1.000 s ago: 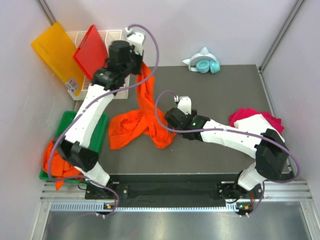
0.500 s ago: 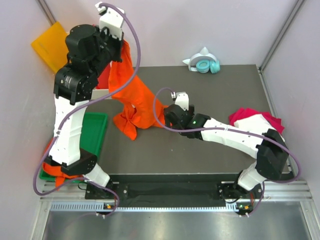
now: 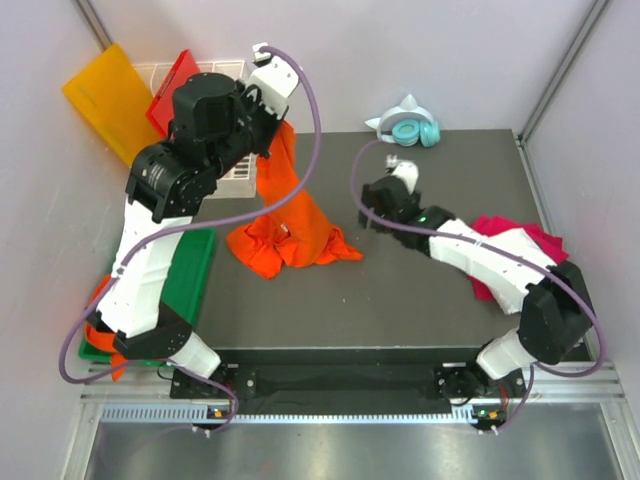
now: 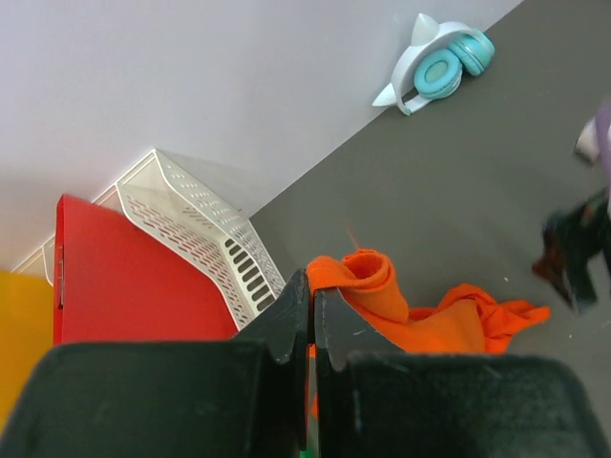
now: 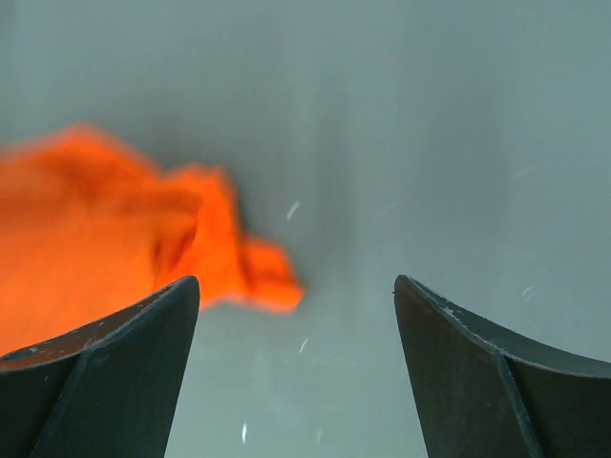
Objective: Fold and stack the t-shirts
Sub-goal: Flatten out the tshirt
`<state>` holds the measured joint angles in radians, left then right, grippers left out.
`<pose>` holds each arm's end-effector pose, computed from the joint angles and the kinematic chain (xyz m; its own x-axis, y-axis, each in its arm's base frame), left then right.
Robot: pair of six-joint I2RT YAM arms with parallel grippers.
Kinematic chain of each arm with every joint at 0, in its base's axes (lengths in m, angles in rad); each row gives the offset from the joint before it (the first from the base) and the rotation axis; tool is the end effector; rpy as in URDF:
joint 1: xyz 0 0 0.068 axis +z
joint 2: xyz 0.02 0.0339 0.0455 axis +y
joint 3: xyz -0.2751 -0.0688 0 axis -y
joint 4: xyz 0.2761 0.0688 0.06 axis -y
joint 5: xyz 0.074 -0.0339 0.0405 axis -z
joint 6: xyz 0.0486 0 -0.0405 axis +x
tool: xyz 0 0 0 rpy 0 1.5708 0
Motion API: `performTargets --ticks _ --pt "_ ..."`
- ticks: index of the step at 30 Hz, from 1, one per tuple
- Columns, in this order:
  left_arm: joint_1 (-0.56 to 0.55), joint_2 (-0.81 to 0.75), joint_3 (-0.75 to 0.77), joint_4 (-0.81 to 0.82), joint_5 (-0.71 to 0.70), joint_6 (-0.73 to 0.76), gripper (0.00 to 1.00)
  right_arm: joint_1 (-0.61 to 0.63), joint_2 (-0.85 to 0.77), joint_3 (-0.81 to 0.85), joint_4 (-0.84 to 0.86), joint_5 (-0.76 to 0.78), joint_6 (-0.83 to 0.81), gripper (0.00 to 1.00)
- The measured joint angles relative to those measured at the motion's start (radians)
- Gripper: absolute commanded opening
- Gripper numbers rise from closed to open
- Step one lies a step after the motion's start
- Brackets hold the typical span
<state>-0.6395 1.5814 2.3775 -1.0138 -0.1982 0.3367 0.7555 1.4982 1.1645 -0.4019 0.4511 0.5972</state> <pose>0.2400 -0.1666 0.6016 -0.0212 0.4195 -0.9075 0.4639 0.8082 0.3627 0.2823 0.2368 0.2751 -0.6186 0.1126 -0.7776 -0.0410 0.9837 0.1750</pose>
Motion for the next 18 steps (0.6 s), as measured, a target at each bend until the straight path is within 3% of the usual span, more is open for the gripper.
performTargets --ticks 5,18 --pt "-0.017 -0.058 -0.056 -0.034 0.002 0.036 0.00 -0.168 -0.007 0.004 0.042 -0.094 0.007 0.83" --pt "-0.050 -0.324 -0.331 -0.060 -0.021 0.093 0.00 -0.164 0.362 0.227 0.080 -0.323 0.009 0.81"
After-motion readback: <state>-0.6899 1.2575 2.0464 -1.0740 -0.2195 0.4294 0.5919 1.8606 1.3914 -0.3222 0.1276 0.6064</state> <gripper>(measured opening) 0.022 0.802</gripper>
